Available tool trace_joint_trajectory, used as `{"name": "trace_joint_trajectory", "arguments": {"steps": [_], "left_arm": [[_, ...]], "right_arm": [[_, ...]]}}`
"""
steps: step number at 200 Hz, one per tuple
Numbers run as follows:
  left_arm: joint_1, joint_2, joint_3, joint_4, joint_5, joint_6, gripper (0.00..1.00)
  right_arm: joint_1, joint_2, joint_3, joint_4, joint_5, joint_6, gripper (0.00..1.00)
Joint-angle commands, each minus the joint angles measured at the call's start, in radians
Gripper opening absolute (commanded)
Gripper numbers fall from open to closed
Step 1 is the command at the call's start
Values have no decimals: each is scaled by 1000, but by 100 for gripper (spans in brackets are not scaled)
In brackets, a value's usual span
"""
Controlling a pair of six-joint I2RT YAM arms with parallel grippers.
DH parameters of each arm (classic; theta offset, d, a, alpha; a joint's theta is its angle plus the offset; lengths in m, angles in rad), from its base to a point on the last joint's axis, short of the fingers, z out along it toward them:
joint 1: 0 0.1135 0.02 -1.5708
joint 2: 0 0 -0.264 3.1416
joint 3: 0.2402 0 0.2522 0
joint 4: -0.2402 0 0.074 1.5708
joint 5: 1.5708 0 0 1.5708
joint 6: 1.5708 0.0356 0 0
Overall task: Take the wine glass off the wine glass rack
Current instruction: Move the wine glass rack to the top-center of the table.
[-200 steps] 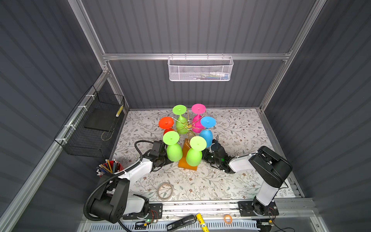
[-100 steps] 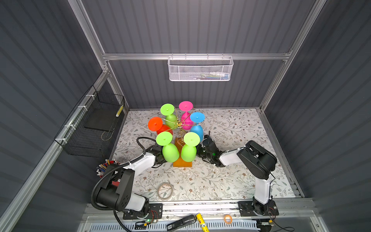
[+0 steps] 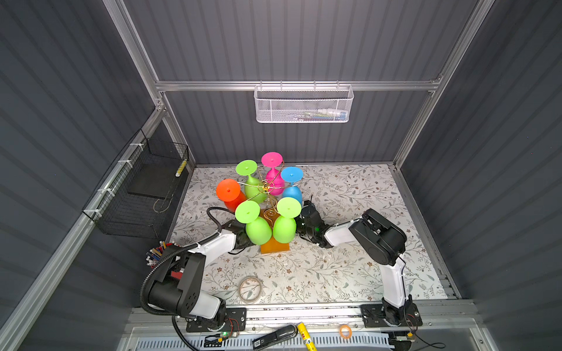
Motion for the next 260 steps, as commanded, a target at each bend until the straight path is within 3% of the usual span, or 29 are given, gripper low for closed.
{"name": "trace_joint_trajectory", "arguments": {"steps": [1, 66, 106, 191, 260], "left_arm": [[-8, -4, 12, -17, 9, 19, 57], [-8, -30, -32, 29, 70, 1, 54], [-7, -14, -38, 84, 129, -10, 51], [-9, 40, -19, 155, 173, -28, 49], [-17, 111, 14, 202, 176, -40, 49]], "right_arm": [[13, -1, 19, 50, -16, 6, 25], [11, -86, -55, 53, 17, -59, 29], [11, -136, -138, 72, 38, -77, 37], [46, -230, -345, 134, 65, -157, 38], [95, -374, -465, 56, 150, -237, 39]]}}
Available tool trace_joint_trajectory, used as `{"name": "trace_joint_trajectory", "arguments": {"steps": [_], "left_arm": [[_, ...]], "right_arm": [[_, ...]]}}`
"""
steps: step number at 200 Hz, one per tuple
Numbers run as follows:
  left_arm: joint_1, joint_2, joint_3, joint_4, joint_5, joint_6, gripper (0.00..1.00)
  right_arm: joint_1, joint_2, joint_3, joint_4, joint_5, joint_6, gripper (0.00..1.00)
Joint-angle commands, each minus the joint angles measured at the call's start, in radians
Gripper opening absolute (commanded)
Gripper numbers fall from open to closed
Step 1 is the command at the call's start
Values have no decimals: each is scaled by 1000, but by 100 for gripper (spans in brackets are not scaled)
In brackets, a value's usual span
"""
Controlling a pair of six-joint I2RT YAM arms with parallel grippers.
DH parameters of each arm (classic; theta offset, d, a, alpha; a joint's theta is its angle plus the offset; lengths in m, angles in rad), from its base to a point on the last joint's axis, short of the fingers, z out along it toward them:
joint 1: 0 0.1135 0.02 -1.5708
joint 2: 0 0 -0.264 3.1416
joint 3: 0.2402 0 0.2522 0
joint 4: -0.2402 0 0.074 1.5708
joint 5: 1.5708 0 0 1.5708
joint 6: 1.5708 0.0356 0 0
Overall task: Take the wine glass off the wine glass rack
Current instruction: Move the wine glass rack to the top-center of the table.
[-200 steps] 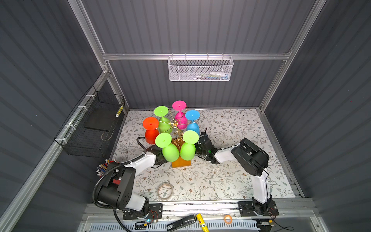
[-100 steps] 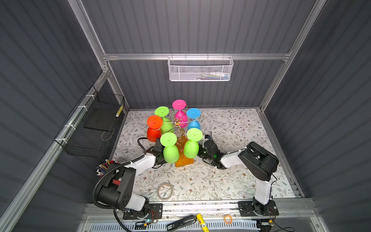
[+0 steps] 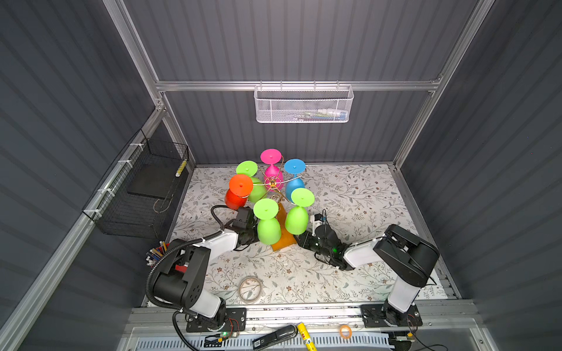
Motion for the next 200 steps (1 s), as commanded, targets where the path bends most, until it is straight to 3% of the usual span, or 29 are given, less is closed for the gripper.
{"name": "trace_joint_trajectory", "arguments": {"steps": [1, 62, 200], "left_arm": [[-13, 44, 17, 4, 33, -15, 49], [-27, 90, 41, 43, 33, -30, 49], [-31, 161, 92, 61, -10, -36, 49]], "right_arm": [[13, -43, -42, -31, 49, -46, 39], [64, -112, -93, -85, 92, -61, 38], [81, 90, 56, -23, 92, -47, 37]]}}
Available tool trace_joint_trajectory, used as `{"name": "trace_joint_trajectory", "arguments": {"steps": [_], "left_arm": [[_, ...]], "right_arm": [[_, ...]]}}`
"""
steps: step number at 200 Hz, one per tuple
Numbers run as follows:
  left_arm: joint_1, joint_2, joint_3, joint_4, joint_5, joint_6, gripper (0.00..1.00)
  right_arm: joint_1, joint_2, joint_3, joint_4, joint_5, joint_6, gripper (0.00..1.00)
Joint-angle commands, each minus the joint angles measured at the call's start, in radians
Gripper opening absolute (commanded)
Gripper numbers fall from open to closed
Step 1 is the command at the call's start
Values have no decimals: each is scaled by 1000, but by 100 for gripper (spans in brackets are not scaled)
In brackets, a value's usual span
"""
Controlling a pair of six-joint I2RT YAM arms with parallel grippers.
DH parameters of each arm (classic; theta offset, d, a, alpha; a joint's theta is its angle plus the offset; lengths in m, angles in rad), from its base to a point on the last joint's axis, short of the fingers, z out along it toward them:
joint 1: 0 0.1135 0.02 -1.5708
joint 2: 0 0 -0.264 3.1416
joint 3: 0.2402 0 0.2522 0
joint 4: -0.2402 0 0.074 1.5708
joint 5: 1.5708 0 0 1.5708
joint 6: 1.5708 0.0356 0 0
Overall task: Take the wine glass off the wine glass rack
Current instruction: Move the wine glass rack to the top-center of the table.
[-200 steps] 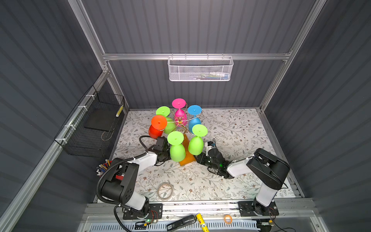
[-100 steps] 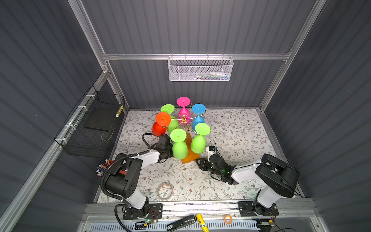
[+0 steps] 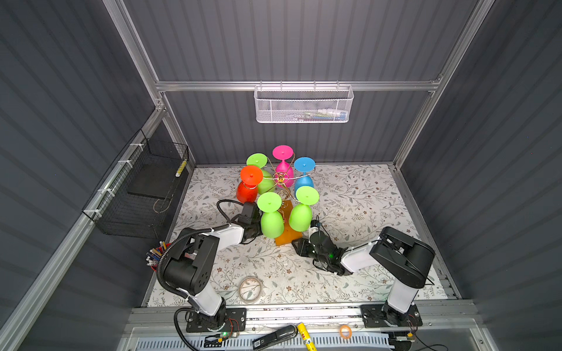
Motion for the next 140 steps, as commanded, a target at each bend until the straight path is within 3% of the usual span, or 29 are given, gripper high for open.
{"name": "trace_joint_trajectory", "arguments": {"steps": [1, 56, 140], "left_arm": [[-9, 45, 15, -51, -11, 2, 49], [-9, 90, 82, -81, -22, 23, 48], [-5, 181, 215, -146, -56, 61, 49]], "right_arm": [[4, 35, 36, 13, 22, -2, 37], [-8, 76, 106, 18, 71, -18, 36], [-79, 180, 252, 14, 14, -30, 36]]}}
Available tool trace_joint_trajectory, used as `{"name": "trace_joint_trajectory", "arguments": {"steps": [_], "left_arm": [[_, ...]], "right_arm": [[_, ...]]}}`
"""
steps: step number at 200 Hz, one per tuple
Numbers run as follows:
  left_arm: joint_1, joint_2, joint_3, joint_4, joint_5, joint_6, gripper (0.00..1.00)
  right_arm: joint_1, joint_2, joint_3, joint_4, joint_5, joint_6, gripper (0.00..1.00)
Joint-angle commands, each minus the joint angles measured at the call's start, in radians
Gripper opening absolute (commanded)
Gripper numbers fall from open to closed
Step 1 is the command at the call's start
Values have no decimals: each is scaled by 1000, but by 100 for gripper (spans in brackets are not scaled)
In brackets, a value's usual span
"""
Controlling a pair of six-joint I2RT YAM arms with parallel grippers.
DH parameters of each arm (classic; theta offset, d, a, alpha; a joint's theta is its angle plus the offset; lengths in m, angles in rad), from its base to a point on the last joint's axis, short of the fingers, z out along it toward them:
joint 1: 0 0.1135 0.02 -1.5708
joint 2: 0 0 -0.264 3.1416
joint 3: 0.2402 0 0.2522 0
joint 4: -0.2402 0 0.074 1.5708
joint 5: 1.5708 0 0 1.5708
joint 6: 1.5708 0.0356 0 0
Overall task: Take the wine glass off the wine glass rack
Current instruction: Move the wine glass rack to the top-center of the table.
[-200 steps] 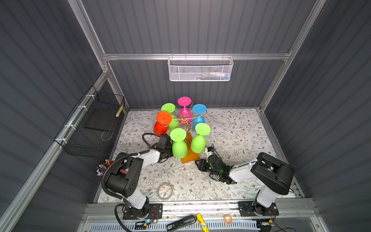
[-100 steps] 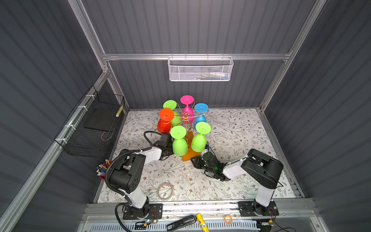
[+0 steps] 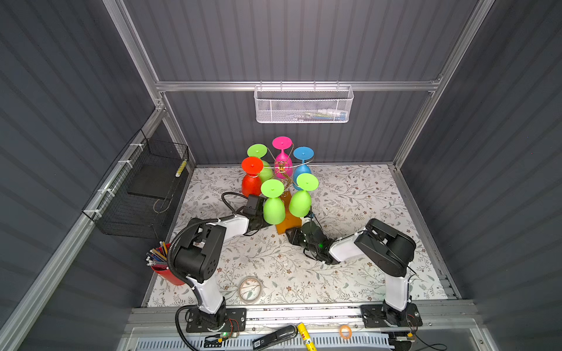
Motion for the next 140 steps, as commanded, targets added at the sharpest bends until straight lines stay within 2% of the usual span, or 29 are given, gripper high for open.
{"name": "trace_joint_trajectory", "arguments": {"steps": [1, 51, 140], "left_arm": [[-4, 49, 42, -90, -16, 34, 49], [8, 100, 113, -121, -32, 44, 50], [31, 128, 160, -147, -41, 49, 52]], "right_arm": [[-27, 22, 47, 14, -9, -20, 36], [-69, 71, 108, 9, -53, -20, 36], [-114, 112, 207, -9, -96, -49, 37]]}}
